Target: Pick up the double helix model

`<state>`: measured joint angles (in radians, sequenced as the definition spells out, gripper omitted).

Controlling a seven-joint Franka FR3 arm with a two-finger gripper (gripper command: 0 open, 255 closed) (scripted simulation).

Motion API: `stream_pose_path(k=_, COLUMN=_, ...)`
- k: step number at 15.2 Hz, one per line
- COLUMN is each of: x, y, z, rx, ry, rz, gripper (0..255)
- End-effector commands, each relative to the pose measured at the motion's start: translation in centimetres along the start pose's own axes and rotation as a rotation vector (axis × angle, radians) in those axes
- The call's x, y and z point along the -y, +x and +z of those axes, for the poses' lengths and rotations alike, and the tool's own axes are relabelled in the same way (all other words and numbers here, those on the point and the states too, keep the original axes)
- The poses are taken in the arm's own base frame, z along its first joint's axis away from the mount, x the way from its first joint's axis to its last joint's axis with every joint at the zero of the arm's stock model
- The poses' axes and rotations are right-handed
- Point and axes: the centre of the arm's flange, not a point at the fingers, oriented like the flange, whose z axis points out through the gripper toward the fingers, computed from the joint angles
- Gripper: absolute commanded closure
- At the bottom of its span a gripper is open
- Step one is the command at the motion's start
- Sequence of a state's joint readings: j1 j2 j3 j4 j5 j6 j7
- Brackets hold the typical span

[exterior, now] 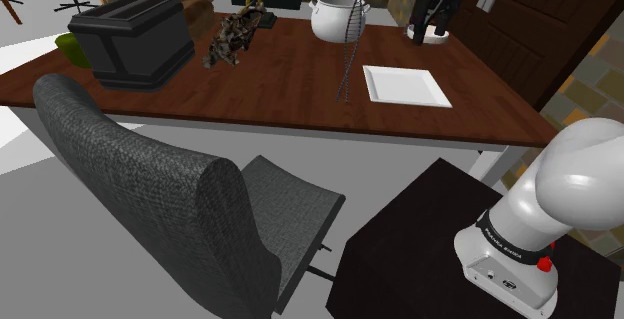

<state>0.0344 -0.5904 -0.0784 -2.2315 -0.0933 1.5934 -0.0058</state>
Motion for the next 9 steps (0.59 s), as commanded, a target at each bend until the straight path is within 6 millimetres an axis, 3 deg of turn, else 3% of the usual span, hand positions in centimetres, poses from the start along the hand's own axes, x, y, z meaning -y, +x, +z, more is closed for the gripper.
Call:
stream_pose_path(k=1, x=0.4, y=2.3, z=-1.1, rx=-0.009, ry=0.002, rz=-0.033, gripper=0)
stream_pose_path(k=9, x=2.5, y=11.0, z=-5.6, rx=-0.045, ry=0.009, rz=-0.161, gripper=0)
